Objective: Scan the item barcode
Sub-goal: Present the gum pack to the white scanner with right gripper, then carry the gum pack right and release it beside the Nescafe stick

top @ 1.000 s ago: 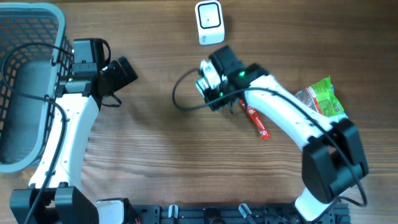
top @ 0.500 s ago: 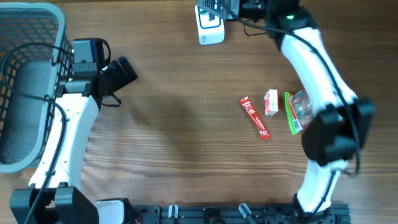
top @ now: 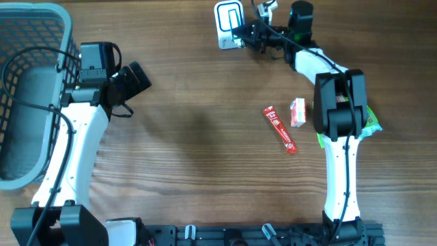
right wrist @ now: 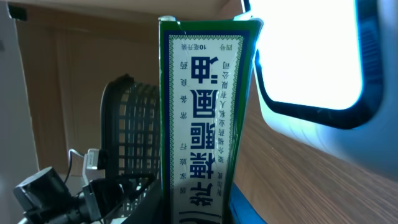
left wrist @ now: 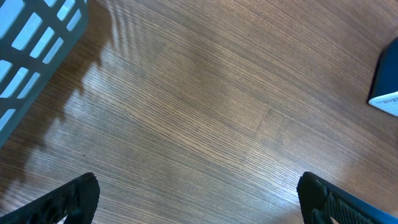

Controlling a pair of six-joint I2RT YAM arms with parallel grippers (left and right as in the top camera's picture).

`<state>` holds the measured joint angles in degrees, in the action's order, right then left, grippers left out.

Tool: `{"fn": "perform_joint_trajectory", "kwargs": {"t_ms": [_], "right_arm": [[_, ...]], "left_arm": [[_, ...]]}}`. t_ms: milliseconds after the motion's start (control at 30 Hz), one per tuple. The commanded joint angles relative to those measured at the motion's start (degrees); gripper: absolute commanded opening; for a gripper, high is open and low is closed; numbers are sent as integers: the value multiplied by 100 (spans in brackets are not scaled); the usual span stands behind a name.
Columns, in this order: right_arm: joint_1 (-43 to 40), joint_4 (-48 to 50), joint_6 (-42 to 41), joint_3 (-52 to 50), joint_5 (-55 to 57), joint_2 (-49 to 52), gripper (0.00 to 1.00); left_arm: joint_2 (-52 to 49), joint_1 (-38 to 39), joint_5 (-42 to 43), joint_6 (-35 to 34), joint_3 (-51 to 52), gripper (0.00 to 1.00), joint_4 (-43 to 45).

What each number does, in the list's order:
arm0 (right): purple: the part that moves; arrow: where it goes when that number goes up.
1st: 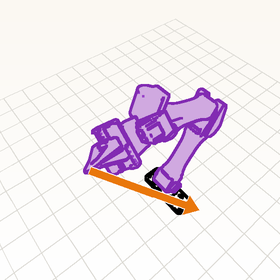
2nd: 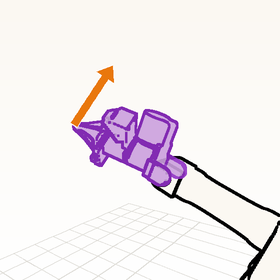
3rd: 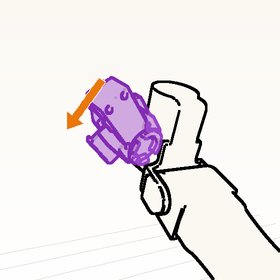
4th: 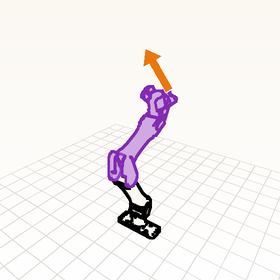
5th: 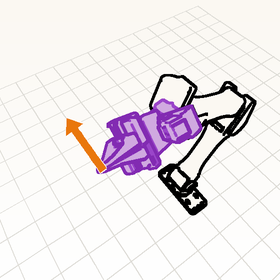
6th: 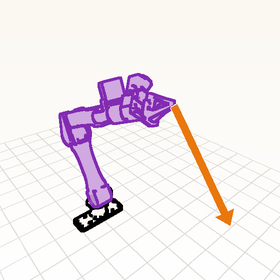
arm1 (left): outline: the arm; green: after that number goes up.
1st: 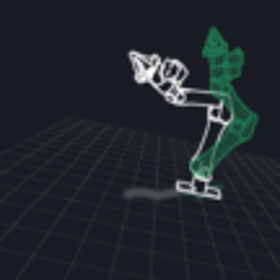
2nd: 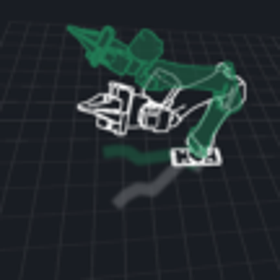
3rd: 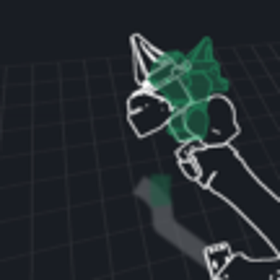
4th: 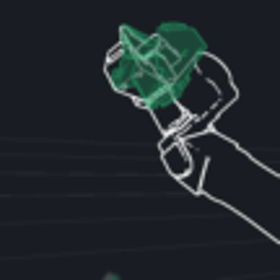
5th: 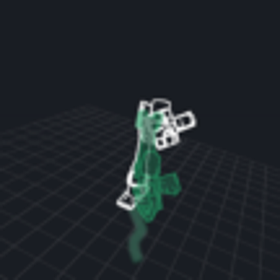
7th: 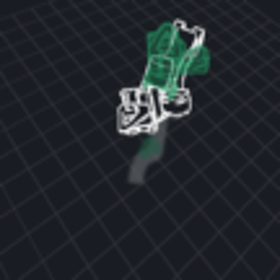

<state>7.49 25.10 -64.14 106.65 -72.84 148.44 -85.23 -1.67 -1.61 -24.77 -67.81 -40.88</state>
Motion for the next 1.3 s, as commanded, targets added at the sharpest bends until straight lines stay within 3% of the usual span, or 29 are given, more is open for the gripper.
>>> {"fn": "perform_joint_trajectory", "kwargs": {"t_ms": [0,167,300,333,367,433,500,600,733,900,933,967,1000,1033,1067,1100,1233,1267], "right_arm": [[85,151,-42,50,74,210,4],[90,1556,-1108,50,-7,-249,5],[85,940,-977,48,-2,-1276,5],[85,133,-428,48,92,-1578,5],[90,-1954,1058,48,660,-2131,5],[94,-4575,3134,48,2127,-2911,5],[129,-6500,4784,48,3285,-3766,4],[129,-8745,6000,48,4636,-4618,5],[129,-10485,6155,-310,5921,-4708,5],[129,-9252,6183,-2249,6061,-4704,5],[129,-8811,6266,-2712,6059,-4701,9],[129,-8690,6269,-2850,6061,-4693,28],[129,-8682,6332,-2892,6061,-4693,34],[129,-8686,6419,-2894,6059,-4693,58],[129,-8682,6428,-2892,6061,-4693,69],[127,-8666,6581,-2887,6087,-4706,75],[92,-8437,6551,-2780,6356,-4710,80],[63,-8286,6544,-2780,6446,-4710,87]], "left_arm": [[37,-22,-37,-11,-68,100,9],[37,-22,-37,-11,-68,100,9],[37,-22,-37,-11,-68,100,9],[37,-22,-37,-11,-68,100,9],[37,-22,-37,-11,-68,100,9],[37,-22,-37,-11,-68,100,9],[37,-22,-37,-11,-68,100,9],[37,-22,-37,-11,-68,100,9],[37,-22,-37,-11,-68,100,9],[37,-22,-37,-11,-68,100,9],[37,-22,-37,-11,-68,100,9],[37,-22,-37,-11,-68,100,9],[37,-22,-37,-11,-68,100,9],[37,-22,-37,-11,-68,100,9],[37,-22,-37,-11,-68,100,9],[37,-22,-37,-11,-68,100,9],[37,-22,-37,-11,-68,100,9],[37,-22,-37,-11,-68,100,9]]}}
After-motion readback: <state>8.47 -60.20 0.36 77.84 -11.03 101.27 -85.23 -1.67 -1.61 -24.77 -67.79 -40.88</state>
